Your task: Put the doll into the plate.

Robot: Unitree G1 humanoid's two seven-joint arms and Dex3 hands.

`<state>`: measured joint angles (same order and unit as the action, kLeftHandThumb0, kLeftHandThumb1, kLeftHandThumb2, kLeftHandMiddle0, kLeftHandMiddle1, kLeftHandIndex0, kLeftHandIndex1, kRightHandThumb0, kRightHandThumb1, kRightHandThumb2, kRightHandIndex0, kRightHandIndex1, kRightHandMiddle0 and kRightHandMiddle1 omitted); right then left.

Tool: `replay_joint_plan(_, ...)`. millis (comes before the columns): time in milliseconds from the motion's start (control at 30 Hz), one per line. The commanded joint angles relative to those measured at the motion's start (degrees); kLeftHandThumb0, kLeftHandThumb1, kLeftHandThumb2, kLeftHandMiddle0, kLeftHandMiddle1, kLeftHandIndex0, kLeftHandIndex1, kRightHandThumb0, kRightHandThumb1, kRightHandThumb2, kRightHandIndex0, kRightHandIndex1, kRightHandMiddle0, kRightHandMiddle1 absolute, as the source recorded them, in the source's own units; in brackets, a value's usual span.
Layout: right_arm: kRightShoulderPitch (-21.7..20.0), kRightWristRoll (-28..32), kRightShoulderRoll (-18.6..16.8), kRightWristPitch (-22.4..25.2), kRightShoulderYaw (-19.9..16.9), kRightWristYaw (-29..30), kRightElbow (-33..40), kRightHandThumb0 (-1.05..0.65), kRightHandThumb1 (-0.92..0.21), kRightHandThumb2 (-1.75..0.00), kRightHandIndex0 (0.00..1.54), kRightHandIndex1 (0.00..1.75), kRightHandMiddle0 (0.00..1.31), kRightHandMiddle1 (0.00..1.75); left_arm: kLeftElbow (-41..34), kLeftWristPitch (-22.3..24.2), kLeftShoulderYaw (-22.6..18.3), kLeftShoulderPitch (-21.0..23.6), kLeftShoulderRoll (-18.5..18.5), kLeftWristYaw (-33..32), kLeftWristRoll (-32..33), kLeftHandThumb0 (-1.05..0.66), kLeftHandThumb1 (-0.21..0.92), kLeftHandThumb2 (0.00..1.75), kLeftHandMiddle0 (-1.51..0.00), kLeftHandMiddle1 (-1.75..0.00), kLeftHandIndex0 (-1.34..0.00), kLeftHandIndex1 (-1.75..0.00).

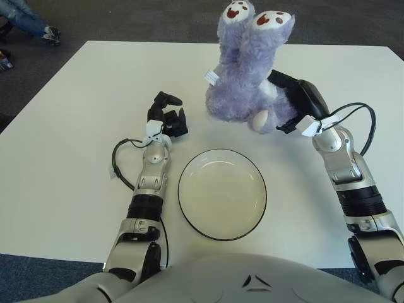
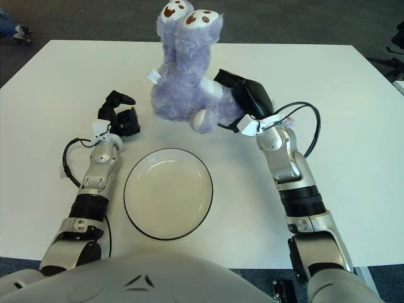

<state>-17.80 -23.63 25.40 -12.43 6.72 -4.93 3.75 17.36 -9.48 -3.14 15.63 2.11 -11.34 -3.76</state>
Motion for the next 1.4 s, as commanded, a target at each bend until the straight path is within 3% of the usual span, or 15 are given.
replay_joint_plan(0,0.8,0.2,-0.2,-1.0,-0.2,-0.4,2.0,0.56,-0.11,-1.57,0.78,1.75,1.06,1.75,1.6,-0.8,-0.1,-0.5,0.0,-0.5,-0.3,-0.47,0.34,1.29,-1.14,-1.75,-0.59,-1.75)
replay_joint_plan(533,5.4,-1.8,-0.7,-2.0,1.4,-3.1,8.8,0.56,-0.11,-1.57,0.78,1.75,1.05,1.75,2.6,-1.3,-0.1,0.0,0.1,-0.8,-0.3,-0.47,0.33,1.30,-1.15,-1.75,-0.59,-1.75)
replay_joint_plan(833,9.2,-1.2,-0.6,-0.1,2.0,-6.8,14.6,0.56,-0.11,-1.57,0.78,1.75,1.04,1.75,2.5,-0.3,-0.1,0.3,0.3,-0.9,0.0,-0.47,0.34,1.29,-1.15,-1.75,-0.59,-1.75)
replay_joint_plan(1367,11.1,1.5,-0.9,-1.8,2.0,-10.3,15.9,0.54,-0.15,-1.52,0.75,1.75,0.96,1.75,2.9,0.0,-0.1,0.7,0.3,-0.3,0.5,-0.46,0.36,1.27,-1.16,-1.75,-0.57,-1.75)
